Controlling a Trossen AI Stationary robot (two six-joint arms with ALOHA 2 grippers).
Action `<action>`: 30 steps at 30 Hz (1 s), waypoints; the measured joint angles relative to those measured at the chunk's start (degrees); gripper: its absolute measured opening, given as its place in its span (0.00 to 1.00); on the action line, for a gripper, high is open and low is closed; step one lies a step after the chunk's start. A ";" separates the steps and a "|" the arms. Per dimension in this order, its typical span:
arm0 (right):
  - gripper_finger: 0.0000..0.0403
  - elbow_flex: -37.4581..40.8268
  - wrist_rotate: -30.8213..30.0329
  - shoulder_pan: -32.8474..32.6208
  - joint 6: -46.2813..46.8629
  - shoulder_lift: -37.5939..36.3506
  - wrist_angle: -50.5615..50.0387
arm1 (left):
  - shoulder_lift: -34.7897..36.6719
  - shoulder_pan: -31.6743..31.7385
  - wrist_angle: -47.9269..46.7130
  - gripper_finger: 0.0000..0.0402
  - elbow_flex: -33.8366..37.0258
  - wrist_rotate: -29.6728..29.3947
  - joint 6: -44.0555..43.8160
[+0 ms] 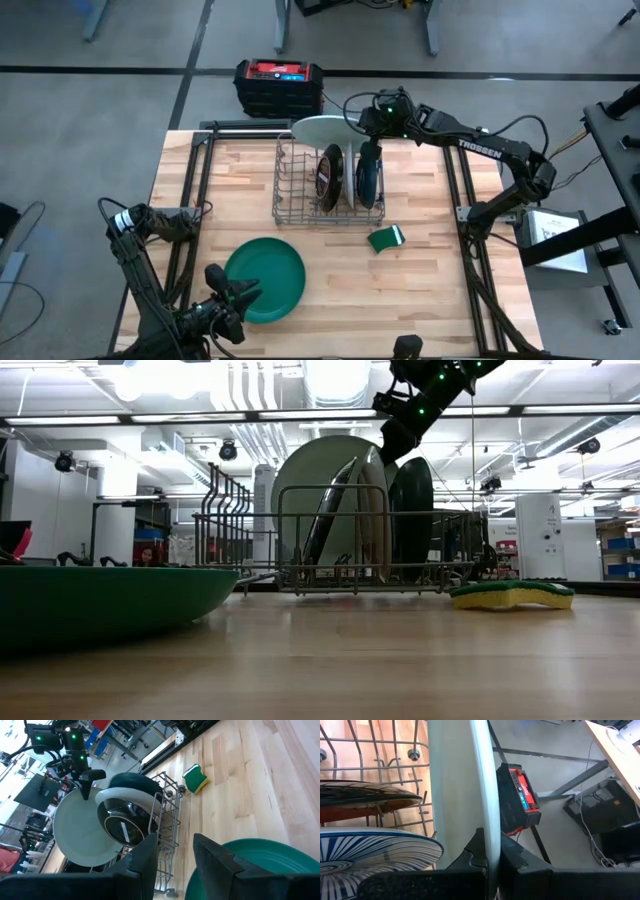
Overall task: Sort dishes
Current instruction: Put the white plate into the dish rack
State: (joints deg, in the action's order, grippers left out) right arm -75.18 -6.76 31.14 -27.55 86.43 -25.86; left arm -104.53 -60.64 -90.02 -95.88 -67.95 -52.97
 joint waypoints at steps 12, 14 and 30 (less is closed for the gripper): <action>0.00 0.02 1.11 0.02 -0.18 0.07 0.75 | 0.00 0.00 0.00 0.29 0.00 -0.01 0.00; 0.00 0.02 1.11 0.02 -0.16 0.07 0.78 | 0.00 0.00 0.00 0.29 0.00 -0.01 -0.02; 0.19 0.13 0.78 0.07 -0.51 0.09 0.75 | 0.00 0.00 0.00 0.29 0.00 0.01 -0.02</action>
State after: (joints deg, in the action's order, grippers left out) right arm -75.05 -5.99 31.20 -28.06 86.52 -25.11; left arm -104.53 -60.64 -90.02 -95.88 -67.94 -52.99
